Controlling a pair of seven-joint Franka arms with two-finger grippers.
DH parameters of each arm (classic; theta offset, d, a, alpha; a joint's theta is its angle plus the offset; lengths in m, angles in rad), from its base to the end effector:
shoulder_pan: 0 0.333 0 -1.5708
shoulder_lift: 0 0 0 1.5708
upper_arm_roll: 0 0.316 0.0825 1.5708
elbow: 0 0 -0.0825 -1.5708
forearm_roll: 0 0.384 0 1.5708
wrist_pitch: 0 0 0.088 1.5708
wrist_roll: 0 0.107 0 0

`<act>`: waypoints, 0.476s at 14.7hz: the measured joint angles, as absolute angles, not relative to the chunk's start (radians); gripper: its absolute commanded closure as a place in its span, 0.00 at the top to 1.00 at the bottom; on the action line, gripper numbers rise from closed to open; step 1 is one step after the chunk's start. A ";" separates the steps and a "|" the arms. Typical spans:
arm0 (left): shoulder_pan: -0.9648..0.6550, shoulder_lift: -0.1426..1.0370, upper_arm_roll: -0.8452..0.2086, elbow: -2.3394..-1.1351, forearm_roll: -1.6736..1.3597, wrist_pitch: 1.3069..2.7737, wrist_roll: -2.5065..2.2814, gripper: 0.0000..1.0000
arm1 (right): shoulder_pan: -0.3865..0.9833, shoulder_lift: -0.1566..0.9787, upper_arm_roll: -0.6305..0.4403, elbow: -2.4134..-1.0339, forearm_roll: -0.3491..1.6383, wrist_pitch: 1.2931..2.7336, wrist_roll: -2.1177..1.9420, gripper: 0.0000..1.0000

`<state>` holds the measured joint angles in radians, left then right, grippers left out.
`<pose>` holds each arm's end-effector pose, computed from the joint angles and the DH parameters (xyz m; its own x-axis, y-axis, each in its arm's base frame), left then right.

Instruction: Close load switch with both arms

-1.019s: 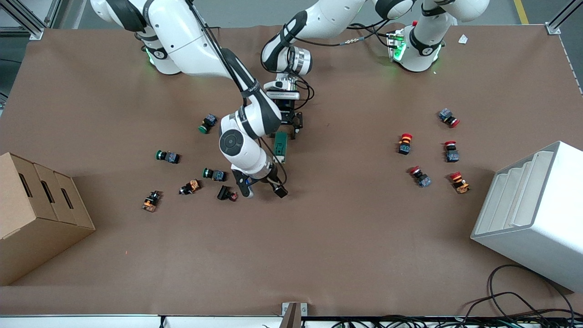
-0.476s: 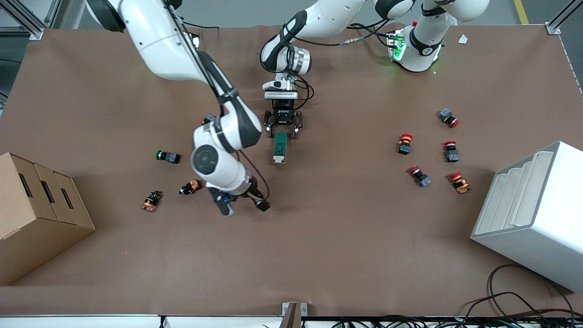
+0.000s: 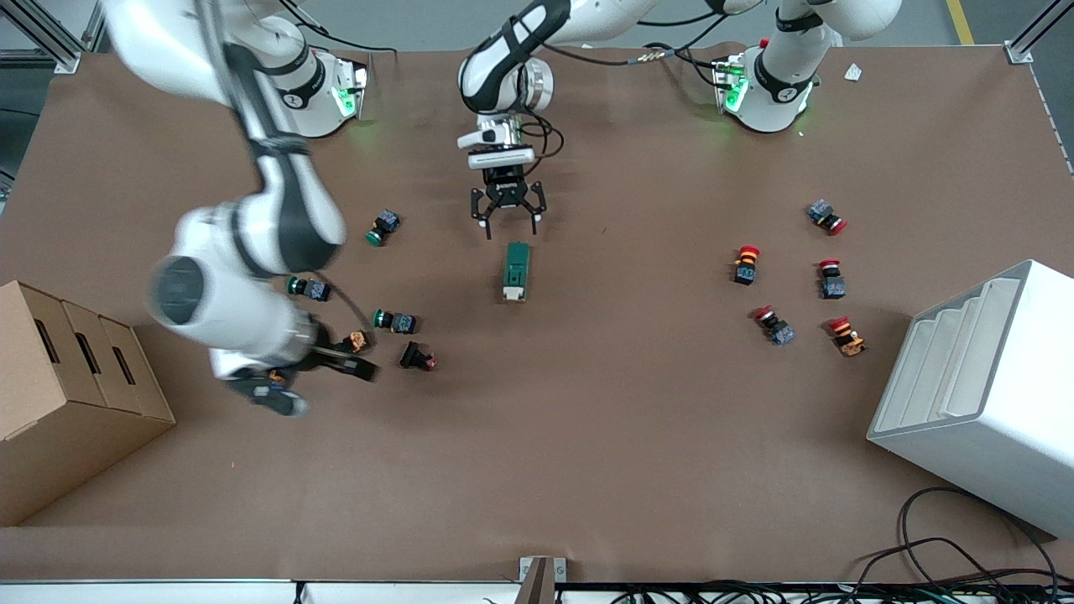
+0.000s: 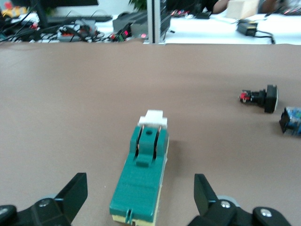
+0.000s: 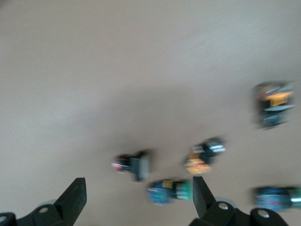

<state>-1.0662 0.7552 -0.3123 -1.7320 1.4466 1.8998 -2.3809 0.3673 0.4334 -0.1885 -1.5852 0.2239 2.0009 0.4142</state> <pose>0.2090 -0.6109 0.1574 0.5120 0.0614 0.8568 0.1363 -0.9906 -0.0104 0.6594 0.1491 0.3894 0.9506 -0.3043 -0.0616 -0.3095 -0.9448 -0.1078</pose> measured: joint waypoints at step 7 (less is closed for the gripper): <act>-0.935 0.600 -0.301 -1.509 0.889 1.906 -1.823 1.00 | 0.161 0.223 -0.191 -1.589 0.055 1.742 -0.003 1.00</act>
<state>-0.9347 0.6003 -0.3014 -1.5088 0.8892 1.9065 -1.8230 0.1607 0.2228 -0.1914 -1.5894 0.0551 1.7417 -0.0030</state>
